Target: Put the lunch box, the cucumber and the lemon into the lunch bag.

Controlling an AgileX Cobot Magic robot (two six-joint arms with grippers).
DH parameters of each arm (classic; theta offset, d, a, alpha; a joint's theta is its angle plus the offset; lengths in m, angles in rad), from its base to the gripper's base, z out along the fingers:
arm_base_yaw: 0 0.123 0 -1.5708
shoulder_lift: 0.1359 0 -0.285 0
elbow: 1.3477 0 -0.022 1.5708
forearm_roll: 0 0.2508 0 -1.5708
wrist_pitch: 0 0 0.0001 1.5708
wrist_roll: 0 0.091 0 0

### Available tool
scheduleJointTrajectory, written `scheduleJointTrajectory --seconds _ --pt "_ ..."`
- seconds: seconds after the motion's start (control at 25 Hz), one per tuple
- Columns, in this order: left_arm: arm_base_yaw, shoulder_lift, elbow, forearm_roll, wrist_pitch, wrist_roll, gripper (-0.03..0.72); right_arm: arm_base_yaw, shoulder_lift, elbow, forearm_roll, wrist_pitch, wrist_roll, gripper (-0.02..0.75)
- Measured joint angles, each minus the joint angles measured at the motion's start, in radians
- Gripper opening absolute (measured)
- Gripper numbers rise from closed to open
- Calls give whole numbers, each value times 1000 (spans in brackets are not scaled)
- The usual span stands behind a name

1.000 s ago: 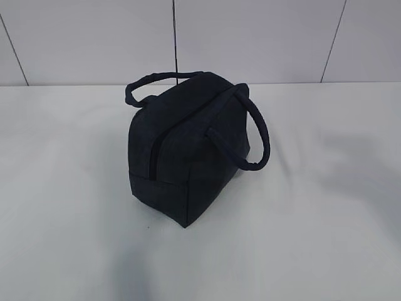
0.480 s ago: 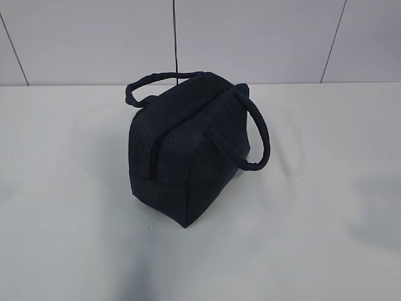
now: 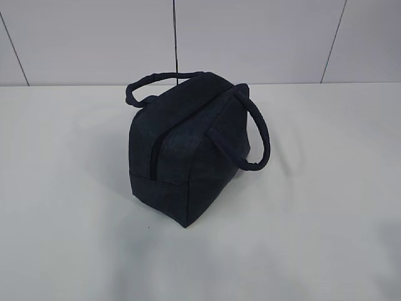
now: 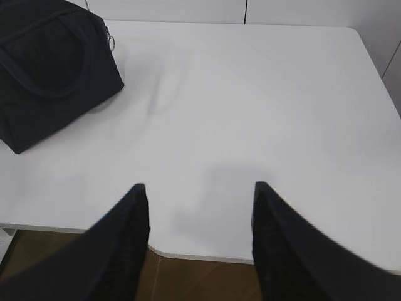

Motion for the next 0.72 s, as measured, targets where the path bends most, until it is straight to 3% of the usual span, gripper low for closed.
scheduleJointTrajectory --seconds 0.32,0.72 --pt "-3 -192 103 -20 -2 0 372 0 -59 135 0 2 -39 405" --pt "-1 -202 243 -49 -17 0 372 0 -59 232 0 -56 -51 405"
